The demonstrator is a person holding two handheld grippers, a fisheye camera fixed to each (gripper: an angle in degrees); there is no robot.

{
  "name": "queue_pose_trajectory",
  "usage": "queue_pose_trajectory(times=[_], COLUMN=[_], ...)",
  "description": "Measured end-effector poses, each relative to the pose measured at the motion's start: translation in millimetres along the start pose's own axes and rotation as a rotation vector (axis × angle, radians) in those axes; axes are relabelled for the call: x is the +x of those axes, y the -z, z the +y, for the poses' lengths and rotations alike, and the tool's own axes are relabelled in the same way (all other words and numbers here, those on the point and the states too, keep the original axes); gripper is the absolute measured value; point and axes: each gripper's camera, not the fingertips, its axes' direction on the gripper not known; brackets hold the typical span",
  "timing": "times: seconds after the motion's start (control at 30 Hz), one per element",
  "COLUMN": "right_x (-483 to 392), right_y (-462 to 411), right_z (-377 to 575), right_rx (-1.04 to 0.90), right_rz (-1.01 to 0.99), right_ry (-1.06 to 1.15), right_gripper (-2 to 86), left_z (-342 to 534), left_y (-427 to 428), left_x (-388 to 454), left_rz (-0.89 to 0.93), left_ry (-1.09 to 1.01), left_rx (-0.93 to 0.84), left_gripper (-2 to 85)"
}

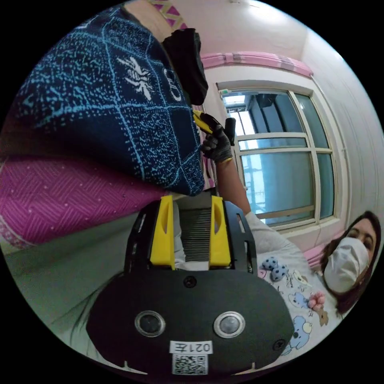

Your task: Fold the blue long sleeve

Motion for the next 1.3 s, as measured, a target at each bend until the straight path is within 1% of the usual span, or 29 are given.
queue_pose_trajectory(times=[0.07,0.17,0.27,0.4,0.5,0.63,0.73,0.83,0.9,1.03,1.1,1.17,1.23,1.3], right_x=[0,7,18,32,36,37,30,3,-37,-106,-150,-180,-204,-225], right_y=[-5,-11,-15,-30,-43,-60,-57,-47,-41,-55,-94,-135,-179,-237], right_z=[-7,-18,-32,-52,-63,-70,-77,-91,-111,-157,-194,-222,-246,-271], right_rx=[-0.029,-0.072,-0.097,-0.149,-0.193,-0.239,-0.209,-0.194,-0.186,-0.171,-0.191,-0.219,-0.234,-0.226], right_rz=[-0.019,-0.055,-0.129,-0.26,-0.319,-0.352,-0.342,-0.307,-0.282,-0.275,-0.274,-0.263,-0.255,-0.202], right_ry=[0.005,0.006,-0.004,-0.014,-0.011,-0.019,-0.029,-0.015,0.031,0.084,0.104,0.121,0.131,0.139], right_gripper=[11.3,11.8,12.5,12.3,9.5,4.9,3.3,2.6,2.6,3.0,3.6,4.3,5.7,9.6], left_z=[-3,-3,-2,-4,-6,-10,-8,-11,-13,-11,-8,-2,4,10], left_y=[-5,-10,-21,-24,-24,-22,-7,32,67,164,207,258,291,316], left_x=[-8,-9,-13,-17,-17,-28,-24,-2,11,20,17,10,-1,-17], left_rz=[0.026,0.049,0.09,0.145,0.177,0.224,0.311,0.363,0.365,0.347,0.308,0.225,0.17,0.078], left_ry=[0.091,0.154,0.198,0.205,0.191,0.201,0.152,0.044,-0.016,-0.066,-0.059,-0.032,0.01,0.069], left_rx=[0.03,0.04,0.005,0.024,0.034,0.008,0.01,0.056,0.097,0.286,0.376,0.489,0.59,0.677], left_gripper=[12.9,13.4,13.3,11.9,9.6,0.7,-0.6,-0.8,-0.9,-0.9,-1.0,-0.9,-0.9,-0.8])
